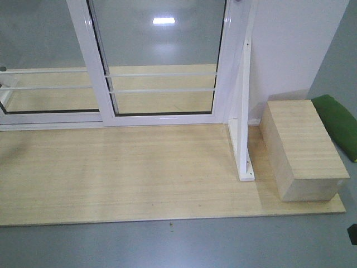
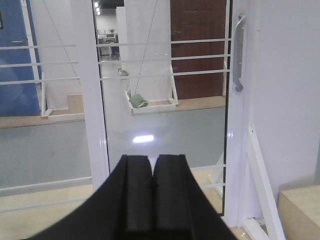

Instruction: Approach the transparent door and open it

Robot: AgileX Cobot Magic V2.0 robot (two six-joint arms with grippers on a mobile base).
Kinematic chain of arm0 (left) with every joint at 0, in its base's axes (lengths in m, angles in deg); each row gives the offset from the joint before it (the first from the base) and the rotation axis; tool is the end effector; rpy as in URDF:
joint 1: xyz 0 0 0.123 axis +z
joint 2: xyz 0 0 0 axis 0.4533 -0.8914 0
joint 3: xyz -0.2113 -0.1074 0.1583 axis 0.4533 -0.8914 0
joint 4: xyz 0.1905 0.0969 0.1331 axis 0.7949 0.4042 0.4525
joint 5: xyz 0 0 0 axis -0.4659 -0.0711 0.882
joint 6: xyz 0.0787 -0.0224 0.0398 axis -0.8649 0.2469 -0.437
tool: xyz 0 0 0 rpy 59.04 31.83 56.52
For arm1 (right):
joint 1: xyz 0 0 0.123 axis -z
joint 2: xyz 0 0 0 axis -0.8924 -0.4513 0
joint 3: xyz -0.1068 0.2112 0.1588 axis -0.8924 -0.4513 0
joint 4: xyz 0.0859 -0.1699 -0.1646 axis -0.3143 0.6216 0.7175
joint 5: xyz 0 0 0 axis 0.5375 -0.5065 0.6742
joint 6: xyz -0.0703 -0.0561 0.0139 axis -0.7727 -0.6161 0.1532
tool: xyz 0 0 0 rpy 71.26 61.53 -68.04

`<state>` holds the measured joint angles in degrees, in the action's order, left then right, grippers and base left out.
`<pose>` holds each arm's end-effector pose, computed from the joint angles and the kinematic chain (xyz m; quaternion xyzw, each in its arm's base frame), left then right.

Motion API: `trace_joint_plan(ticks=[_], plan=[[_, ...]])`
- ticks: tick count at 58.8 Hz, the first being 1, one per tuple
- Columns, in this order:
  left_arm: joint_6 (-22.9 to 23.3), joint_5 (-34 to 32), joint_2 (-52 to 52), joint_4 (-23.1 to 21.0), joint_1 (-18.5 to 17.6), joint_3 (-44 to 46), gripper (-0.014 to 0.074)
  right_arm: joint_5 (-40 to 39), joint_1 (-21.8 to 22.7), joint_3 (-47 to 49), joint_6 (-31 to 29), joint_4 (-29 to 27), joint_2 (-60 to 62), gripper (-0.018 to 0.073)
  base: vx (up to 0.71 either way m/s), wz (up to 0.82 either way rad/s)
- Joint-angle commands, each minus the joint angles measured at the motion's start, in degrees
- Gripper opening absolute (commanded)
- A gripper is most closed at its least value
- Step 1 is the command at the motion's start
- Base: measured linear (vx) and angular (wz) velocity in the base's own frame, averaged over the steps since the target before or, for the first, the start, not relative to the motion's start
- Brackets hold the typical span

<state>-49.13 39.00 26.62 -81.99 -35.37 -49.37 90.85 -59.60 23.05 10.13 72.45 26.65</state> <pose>0.0560 -0.0082 0.2037 0.0588 0.6834 -0.0443 0.7263 0.0568 -0.0033 0.1995 0.0045 0.6992 -0.0383 0.7139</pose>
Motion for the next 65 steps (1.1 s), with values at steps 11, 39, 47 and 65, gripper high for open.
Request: trace_joint_plan(ticks=[11, 39, 47, 65], plan=[[0.5, -4.6, 0.7, -0.1, -0.1, -1.4, -0.0007, -4.7, 0.2, -0.8, -0.3, 0.5, 0.8, -0.0008, 0.52, 0.06], [0.5, -4.6, 0.7, -0.1, -0.1, -1.4, -0.0007, -4.7, 0.2, -0.8, -0.3, 0.5, 0.8, -0.0008, 0.45, 0.03], [0.5, -4.6, 0.7, -0.1, -0.1, -1.4, -0.0007, -4.7, 0.2, -0.8, -0.3, 0.5, 0.8, -0.0008, 0.35, -0.01], [0.5, -4.6, 0.7, -0.1, -0.1, -1.4, -0.0007, -4.7, 0.2, -0.8, -0.3, 0.5, 0.8, -0.0008, 0.27, -0.01]])
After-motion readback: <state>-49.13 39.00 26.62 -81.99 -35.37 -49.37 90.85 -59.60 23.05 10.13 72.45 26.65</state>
